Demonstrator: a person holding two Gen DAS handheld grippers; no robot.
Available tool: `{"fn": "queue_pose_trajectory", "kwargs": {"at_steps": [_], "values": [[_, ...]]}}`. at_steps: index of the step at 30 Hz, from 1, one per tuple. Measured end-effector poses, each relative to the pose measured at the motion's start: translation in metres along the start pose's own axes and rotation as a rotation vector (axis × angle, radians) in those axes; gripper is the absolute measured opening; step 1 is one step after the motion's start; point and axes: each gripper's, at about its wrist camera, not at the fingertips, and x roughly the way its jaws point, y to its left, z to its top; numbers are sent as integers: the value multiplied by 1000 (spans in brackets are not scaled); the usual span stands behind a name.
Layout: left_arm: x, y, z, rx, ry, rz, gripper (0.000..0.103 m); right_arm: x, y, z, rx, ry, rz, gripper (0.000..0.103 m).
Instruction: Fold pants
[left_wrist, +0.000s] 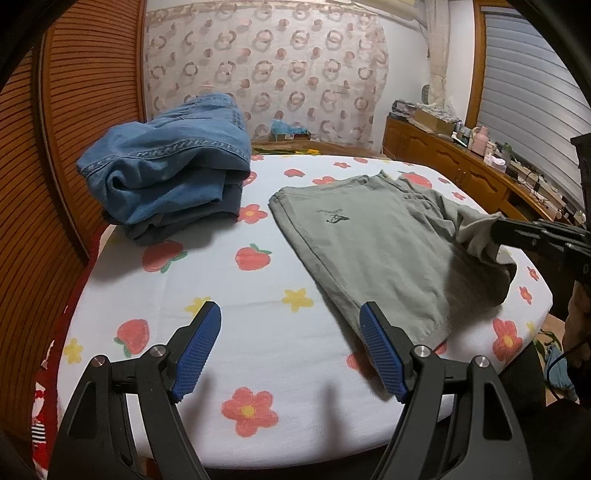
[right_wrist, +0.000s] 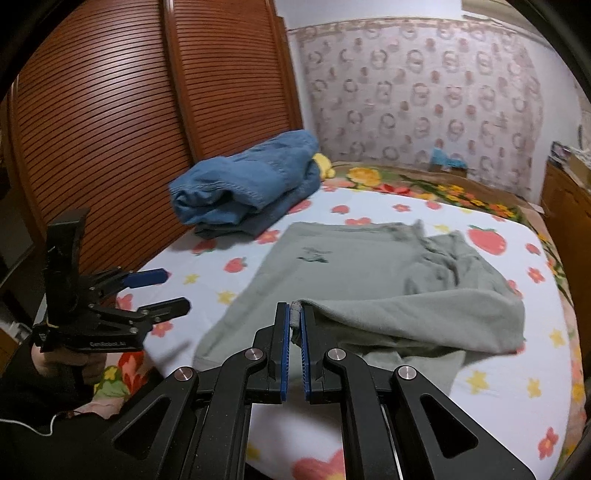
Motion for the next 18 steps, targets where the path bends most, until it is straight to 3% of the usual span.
{"fn": "queue_pose_trajectory", "kwargs": {"at_steps": [13,18], "values": [[-1,10,-4,-23,2,19,78,21,-8,-8,-29,77,72,5],[2,5,-3,-12,8,8,78,19,-18,-12,-30,88,50,16]]}}
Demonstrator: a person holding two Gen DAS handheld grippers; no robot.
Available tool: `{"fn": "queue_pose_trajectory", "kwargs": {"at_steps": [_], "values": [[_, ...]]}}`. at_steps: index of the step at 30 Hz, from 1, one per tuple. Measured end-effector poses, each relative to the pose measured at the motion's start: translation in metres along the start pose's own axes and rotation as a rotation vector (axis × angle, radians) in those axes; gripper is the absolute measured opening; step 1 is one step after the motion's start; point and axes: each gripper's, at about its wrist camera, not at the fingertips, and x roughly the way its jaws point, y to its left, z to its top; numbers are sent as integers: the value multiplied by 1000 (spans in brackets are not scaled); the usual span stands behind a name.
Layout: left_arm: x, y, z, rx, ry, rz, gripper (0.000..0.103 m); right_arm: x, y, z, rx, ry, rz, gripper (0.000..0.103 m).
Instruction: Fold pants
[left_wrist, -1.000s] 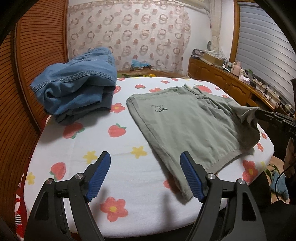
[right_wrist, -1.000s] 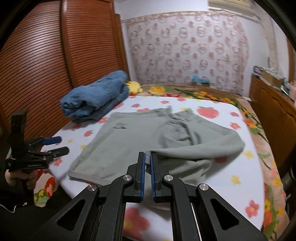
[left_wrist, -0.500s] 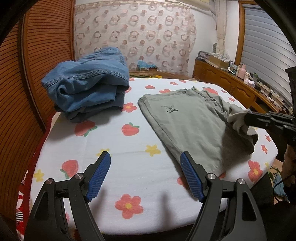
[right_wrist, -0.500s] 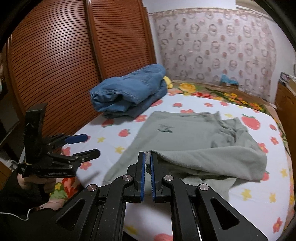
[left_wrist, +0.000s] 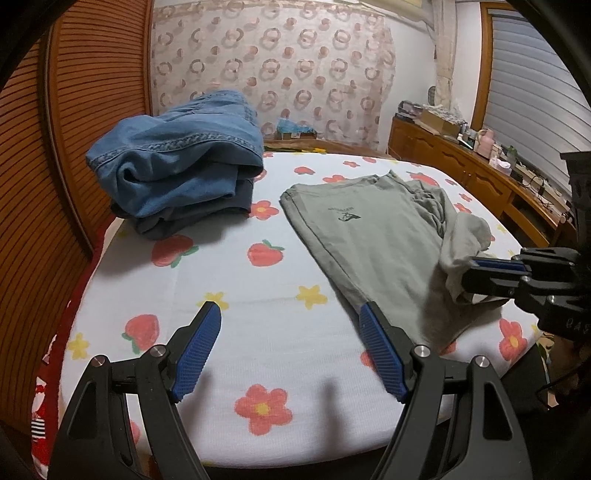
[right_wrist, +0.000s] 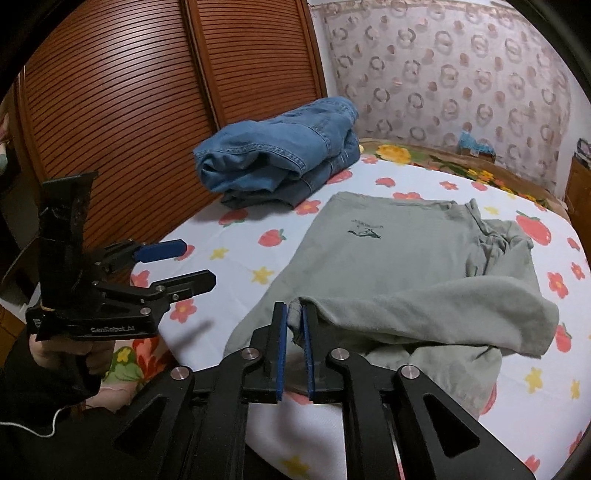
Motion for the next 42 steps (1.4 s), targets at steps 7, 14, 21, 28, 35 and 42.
{"fn": "queue_pose_trajectory", "kwargs": {"at_steps": [7,14,21,28,35,42], "values": [[5,-15,4,31,5,-23,78,-20,-8,-10,8,-24,-42,32],[8,-31,12,63,1,-52,78,-36,-17,-17,49,-55,-135,33],[11,-45,20,89,-7,-76,78,-35,-40,-15,91,-58,-252,40],[17,-57,22,94,0,-109,78,-34,-65,-21,122,-37,-345,46],[23,-69,20,120,17,-126,78,-20,-87,-16,151,-15,-400,51],[27,-76,15,134,36,-157,76,-3,-93,-7,180,33,-397,51]]}}
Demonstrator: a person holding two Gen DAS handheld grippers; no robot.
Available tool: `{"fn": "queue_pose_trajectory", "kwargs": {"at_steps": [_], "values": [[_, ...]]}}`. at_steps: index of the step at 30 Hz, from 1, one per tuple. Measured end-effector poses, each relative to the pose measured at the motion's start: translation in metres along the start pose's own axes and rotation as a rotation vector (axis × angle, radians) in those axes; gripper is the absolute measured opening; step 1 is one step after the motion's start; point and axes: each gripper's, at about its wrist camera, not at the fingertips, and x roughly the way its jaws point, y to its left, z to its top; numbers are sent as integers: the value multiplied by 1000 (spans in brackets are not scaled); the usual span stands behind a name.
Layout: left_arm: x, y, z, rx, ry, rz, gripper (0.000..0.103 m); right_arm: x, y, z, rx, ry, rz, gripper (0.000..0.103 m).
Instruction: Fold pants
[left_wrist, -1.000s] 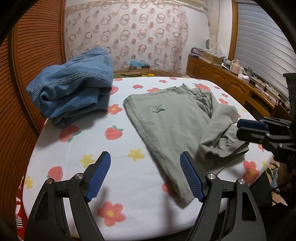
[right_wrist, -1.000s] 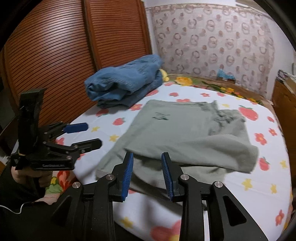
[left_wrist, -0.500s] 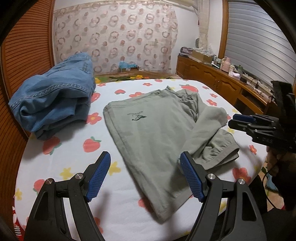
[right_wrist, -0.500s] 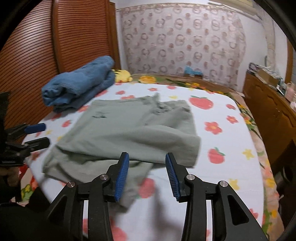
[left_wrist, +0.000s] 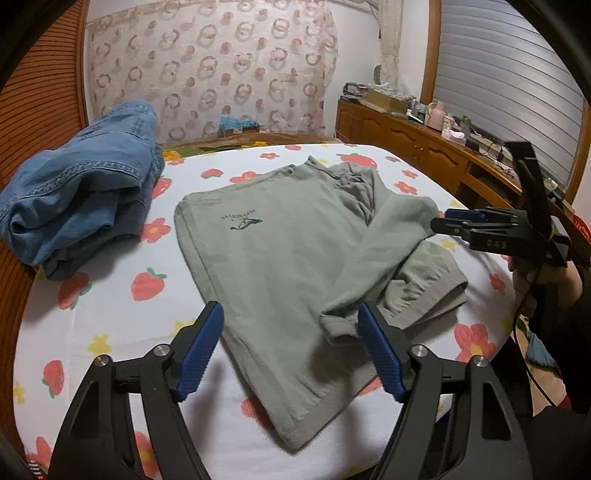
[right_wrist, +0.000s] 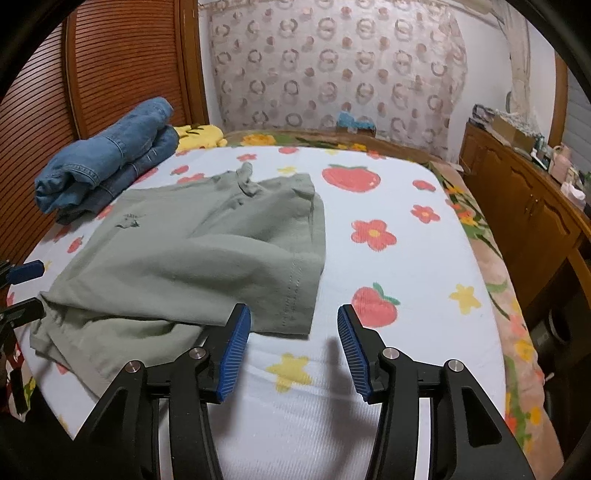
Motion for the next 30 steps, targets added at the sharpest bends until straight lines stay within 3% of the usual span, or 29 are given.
{"fn": "queue_pose_trajectory", "kwargs": {"at_steps": [10,16,20,22,30], "values": [[7,-11,-3,17,32,-50,46,5,-7,-3,7,3,47,51],[13,-16,-7,23,57,-73,36,7,-14,-6,5,20,60,36],[15,-17,-8,25,62,-78,32,9,-14,-5,6,23,70,17],[13,-18,-7,29,58,-83,20,8,-13,-6,3,22,79,9],[-2,-18,-2,31,12,-103,11,-3,-8,-4,-34,-28,67,6]]}}
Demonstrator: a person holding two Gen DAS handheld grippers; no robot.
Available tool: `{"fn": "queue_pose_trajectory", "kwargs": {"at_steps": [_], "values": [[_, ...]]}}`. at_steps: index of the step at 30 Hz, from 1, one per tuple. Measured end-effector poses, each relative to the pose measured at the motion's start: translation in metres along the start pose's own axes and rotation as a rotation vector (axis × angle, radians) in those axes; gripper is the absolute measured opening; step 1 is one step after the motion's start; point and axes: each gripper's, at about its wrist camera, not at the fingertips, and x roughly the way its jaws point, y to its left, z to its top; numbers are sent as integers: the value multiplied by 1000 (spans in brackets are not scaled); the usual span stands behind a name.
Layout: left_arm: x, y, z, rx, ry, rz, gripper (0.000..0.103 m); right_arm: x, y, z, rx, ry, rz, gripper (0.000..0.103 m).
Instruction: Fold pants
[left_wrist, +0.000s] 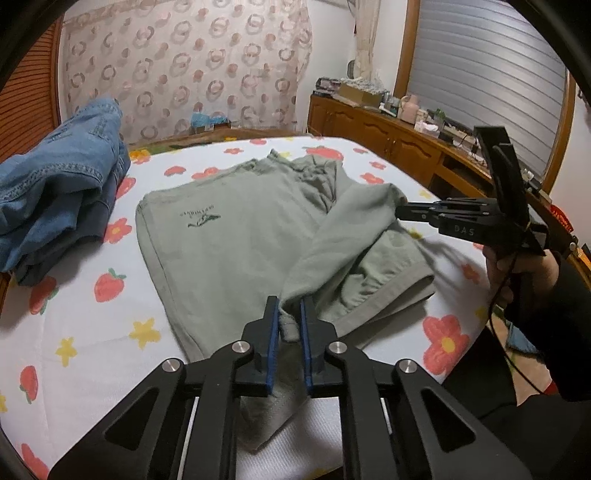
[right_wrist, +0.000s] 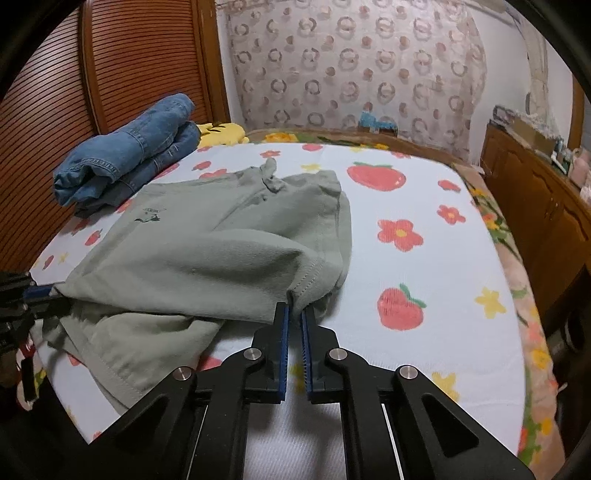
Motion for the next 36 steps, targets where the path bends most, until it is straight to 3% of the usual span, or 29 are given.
{"fn": "queue_pose_trajectory", "kwargs": {"at_steps": [12,21,36], "values": [[-48,-6,11,-6,-120,-39,9,-29,18,40,-83,-109,-4,6],[-44,11,1,-44,-93,-9,9,-20,49,68,-173,-145,31,6],[-32,27,-20,-85,-31,6,9,17,65,83,-198,-90,102,6]]}}
